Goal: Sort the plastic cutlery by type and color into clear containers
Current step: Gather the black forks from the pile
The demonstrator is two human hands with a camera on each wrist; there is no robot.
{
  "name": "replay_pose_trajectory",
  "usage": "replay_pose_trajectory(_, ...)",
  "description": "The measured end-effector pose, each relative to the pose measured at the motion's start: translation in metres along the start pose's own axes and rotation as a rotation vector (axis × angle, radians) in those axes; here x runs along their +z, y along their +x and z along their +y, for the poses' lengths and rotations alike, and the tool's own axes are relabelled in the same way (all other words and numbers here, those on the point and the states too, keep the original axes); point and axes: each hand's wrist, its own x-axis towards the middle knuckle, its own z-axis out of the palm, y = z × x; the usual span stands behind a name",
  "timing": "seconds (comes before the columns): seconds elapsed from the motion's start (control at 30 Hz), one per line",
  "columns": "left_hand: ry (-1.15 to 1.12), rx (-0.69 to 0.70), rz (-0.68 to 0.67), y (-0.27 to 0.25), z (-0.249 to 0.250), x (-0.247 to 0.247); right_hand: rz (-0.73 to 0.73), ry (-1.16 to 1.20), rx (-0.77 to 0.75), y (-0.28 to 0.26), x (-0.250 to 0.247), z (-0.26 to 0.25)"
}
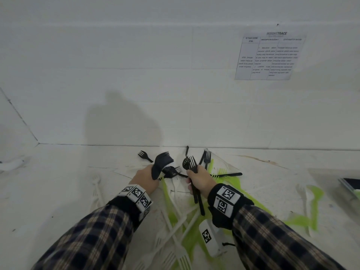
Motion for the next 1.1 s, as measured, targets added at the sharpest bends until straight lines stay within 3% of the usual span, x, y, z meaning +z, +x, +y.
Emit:
replay_pose_trajectory(0.23,-0.402,-0.151,0.407,-0.008,0.007,-0.014,0.062,-0.009,-0.064,-0.013,0.010,0.003)
replay_pose_trajectory(0.3,-0.533,-0.191,0.455,-0.011,0.011,-0.017,0.044,-0.024,-0.037,-0.016,0.013,0.003)
replay_pose_trajectory(0.47,-0.839,-0.267,0.353,-0.016,0.018,-0.012,-0.104,-0.028,0.073,-0.031,0.025,0.000)
replay_pose_trajectory(0.67,-1.069,-0.330,0.213,-0.040,0.033,-0.006,0.049,-0.094,0.051,-0.044,0.029,-0.005)
replay_pose_trajectory(0.8,-1.080,-0.323,0.204,-0.053,0.037,-0.001,-0.054,-0.067,0.237,-0.062,0.028,-0.006)
replay_pose_trajectory(1.0,-1.079,-0.355,0.196,-0.073,0.042,0.004,-0.002,-0.106,-0.134,-0.070,0.028,0.002)
replay_pose_trajectory(1.1,-1.087,-0.341,0.114,-0.084,0.043,0.004,-0.051,-0.057,-0.192,-0.077,0.031,0.002)
